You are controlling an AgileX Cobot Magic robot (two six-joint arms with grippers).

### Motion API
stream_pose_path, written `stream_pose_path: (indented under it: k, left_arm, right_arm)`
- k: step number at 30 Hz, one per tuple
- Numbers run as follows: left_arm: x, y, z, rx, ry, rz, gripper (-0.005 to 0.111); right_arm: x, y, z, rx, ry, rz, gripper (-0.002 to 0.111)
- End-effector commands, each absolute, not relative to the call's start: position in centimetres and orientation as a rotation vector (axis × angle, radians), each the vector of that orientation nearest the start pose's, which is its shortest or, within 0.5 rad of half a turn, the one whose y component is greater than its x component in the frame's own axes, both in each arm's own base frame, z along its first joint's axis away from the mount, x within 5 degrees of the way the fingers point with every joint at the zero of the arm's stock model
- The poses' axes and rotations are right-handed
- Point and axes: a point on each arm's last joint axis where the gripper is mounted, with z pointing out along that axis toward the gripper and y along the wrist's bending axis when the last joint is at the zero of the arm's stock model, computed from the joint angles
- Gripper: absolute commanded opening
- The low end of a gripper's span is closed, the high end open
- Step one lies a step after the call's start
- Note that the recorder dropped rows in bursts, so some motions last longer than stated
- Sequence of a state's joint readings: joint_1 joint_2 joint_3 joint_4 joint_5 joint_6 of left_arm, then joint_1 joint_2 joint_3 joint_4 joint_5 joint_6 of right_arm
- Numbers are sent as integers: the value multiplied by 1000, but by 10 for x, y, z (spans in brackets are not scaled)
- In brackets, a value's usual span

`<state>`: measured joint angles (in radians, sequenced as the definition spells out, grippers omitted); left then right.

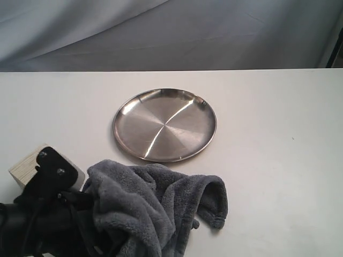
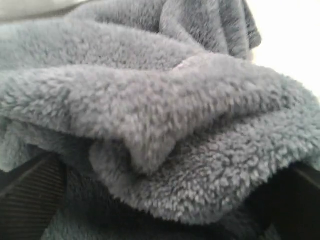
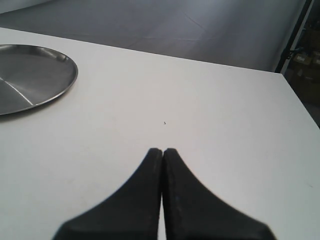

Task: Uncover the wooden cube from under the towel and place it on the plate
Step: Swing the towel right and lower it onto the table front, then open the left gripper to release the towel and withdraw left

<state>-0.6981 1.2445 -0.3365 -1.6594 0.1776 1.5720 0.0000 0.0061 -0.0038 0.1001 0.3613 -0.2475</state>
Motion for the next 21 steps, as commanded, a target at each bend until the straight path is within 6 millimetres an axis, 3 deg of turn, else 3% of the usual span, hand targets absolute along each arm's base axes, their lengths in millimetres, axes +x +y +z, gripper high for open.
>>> stream_pose_path:
  k: [1, 7, 12, 17, 21]
  left_arm:
    - [130, -132, 192, 786, 2191, -630, 96]
    - [117, -122, 216, 731, 2104, -682, 96]
    - [111, -116, 218, 725, 2139, -673, 87]
    - [124, -113, 222, 613, 2090, -582, 57]
    - [134, -118, 212, 611, 2139, -533, 30]
  right_arm:
    - [53, 3, 181, -166, 1832, -72, 0]
    - [53, 3, 181, -166, 1832, -72, 0]
    - [53, 3, 181, -166, 1832, -72, 0]
    - [53, 3, 181, -166, 1832, -72, 0]
    - [53, 3, 181, -166, 1832, -72, 0]
